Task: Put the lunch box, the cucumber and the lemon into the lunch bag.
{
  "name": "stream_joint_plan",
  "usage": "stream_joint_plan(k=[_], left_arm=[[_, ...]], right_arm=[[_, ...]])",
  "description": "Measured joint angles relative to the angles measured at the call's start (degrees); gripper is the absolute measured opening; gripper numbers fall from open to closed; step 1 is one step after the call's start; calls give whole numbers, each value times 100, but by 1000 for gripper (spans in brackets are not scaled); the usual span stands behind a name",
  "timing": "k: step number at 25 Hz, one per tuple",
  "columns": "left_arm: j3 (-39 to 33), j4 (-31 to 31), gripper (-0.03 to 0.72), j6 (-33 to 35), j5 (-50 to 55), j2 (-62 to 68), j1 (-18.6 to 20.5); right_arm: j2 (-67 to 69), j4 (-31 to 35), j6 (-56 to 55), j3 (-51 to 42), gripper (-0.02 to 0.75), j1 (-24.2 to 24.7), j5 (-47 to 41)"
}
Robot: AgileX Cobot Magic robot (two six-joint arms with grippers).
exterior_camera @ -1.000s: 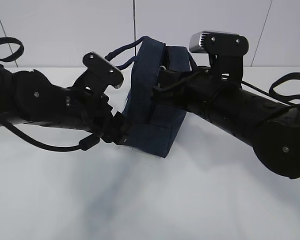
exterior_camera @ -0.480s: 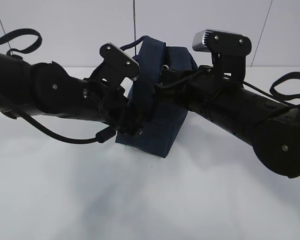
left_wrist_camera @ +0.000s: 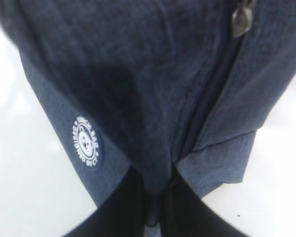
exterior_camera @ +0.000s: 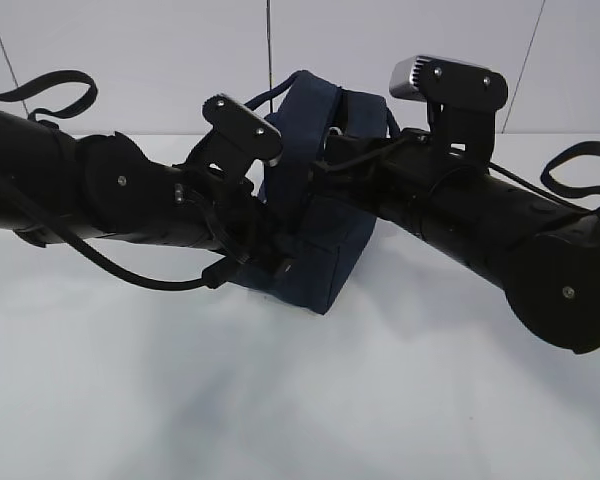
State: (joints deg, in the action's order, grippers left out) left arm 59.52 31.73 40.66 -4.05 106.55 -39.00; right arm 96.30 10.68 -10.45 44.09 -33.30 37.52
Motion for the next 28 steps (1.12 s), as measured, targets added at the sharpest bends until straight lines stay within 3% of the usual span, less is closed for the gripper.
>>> stream_joint_plan(k=[18, 28], left_arm=[[0, 445, 3, 12, 34, -10, 0], [0, 477, 2, 12, 94, -42, -9]], right_arm=[[0, 57, 0, 282, 18, 426, -54], [451, 57, 0, 1275, 18, 866, -793]])
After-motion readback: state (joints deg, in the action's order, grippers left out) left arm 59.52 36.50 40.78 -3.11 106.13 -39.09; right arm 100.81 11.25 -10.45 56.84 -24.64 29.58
